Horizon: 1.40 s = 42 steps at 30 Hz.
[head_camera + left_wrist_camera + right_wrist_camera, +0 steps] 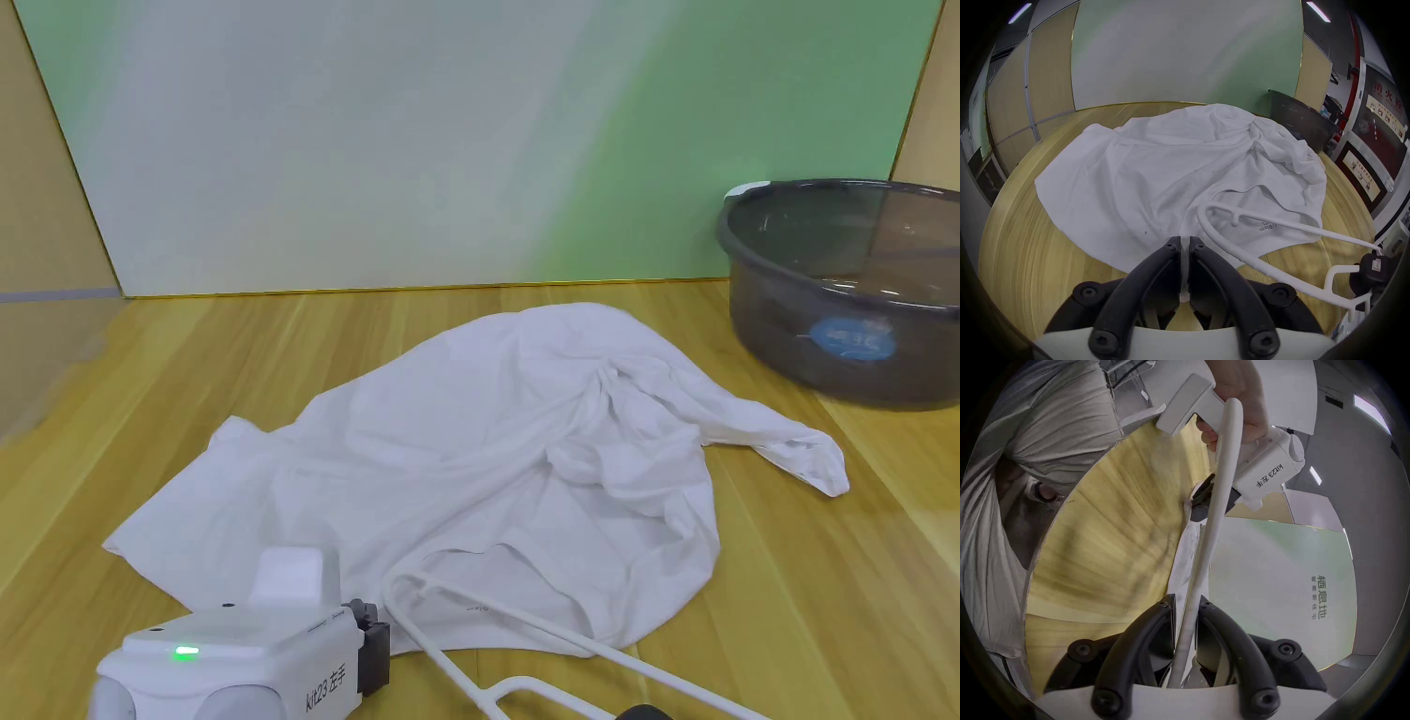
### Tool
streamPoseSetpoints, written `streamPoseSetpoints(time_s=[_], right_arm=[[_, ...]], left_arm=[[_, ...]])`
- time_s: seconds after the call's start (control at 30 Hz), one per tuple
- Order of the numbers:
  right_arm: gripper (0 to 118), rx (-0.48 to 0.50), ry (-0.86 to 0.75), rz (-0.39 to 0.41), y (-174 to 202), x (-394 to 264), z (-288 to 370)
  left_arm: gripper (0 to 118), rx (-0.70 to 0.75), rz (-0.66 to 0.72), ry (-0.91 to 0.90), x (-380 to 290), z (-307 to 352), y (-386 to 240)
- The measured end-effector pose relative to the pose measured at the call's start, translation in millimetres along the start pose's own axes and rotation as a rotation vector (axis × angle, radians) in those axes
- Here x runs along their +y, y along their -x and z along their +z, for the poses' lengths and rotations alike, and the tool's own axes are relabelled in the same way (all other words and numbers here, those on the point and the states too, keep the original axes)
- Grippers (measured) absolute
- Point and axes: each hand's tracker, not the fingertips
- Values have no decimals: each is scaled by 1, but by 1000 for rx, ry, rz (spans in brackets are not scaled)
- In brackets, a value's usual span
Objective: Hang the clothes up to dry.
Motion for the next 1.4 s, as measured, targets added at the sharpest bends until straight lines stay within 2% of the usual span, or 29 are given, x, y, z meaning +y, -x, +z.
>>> streamPoseSetpoints(time_s=[0.1,0.17,0.2,0.3,0.67,0.8,0.93,1.4], right_arm=[[13,9,4,13,6,0,-3],[13,39,10,57,15,2,-7],[13,11,10,85,19,2,-7],[13,22,10,60,20,1,-5],[13,20,21,54,21,8,-3],[13,18,26,42,22,8,-3],[13,15,29,31,23,10,-3],[13,-5,32,-3,24,12,-8]], left_arm=[[3,2,-3,0,0,0,-1],[3,4,-5,-1,0,-1,-1],[3,1,-1,3,0,-1,-1],[3,2,-1,2,0,-2,0],[3,15,-14,0,0,-4,0],[3,-36,95,-138,10,13,8],[3,-35,1,-178,25,30,1],[3,-118,6,-49,-7,23,-6]])
